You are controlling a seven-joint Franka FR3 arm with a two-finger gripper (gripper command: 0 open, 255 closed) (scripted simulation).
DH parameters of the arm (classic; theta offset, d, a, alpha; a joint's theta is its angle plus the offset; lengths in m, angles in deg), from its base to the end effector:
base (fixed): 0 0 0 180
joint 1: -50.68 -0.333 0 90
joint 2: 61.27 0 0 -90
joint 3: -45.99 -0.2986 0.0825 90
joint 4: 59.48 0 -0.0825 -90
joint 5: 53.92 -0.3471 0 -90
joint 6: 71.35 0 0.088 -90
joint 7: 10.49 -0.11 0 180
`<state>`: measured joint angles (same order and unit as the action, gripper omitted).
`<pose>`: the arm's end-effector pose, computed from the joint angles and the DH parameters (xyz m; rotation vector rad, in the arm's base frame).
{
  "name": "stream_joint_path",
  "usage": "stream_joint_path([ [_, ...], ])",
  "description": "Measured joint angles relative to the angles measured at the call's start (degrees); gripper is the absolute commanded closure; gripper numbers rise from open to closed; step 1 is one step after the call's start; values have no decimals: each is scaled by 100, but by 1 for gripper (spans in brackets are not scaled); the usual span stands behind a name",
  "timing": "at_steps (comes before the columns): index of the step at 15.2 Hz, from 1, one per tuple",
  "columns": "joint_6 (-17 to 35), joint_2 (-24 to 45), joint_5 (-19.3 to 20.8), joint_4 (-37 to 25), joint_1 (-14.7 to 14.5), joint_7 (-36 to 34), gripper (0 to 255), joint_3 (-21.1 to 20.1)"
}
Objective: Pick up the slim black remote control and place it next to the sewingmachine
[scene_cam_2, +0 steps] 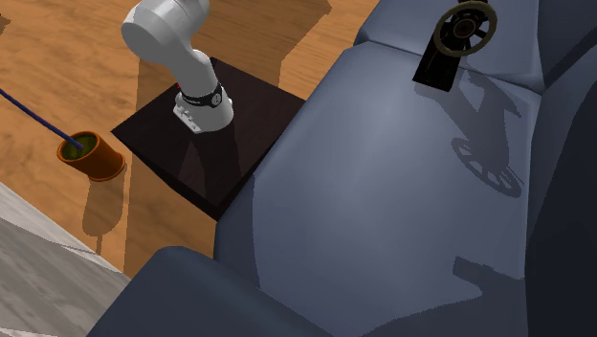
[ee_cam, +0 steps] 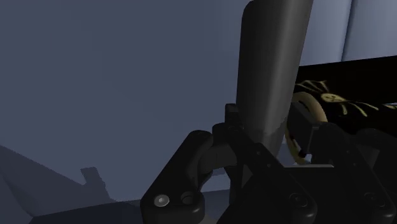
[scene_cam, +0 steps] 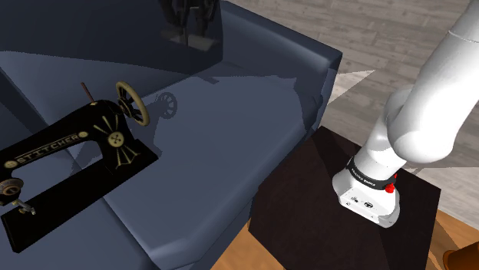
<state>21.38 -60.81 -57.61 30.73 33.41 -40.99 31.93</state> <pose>0.4450 0.2782 0.6030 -3.0660 -0.0192 0.0047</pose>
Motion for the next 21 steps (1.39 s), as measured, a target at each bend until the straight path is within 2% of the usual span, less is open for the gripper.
stream_joint_path([
  [8,-170,825,326,-1018,-651,-1147,255,-514],
  [17,-798,2529,1060,-3303,-1810,-2331,255,-830],
  [21,-526,2534,1065,-3031,-1824,-2392,255,-836],
])
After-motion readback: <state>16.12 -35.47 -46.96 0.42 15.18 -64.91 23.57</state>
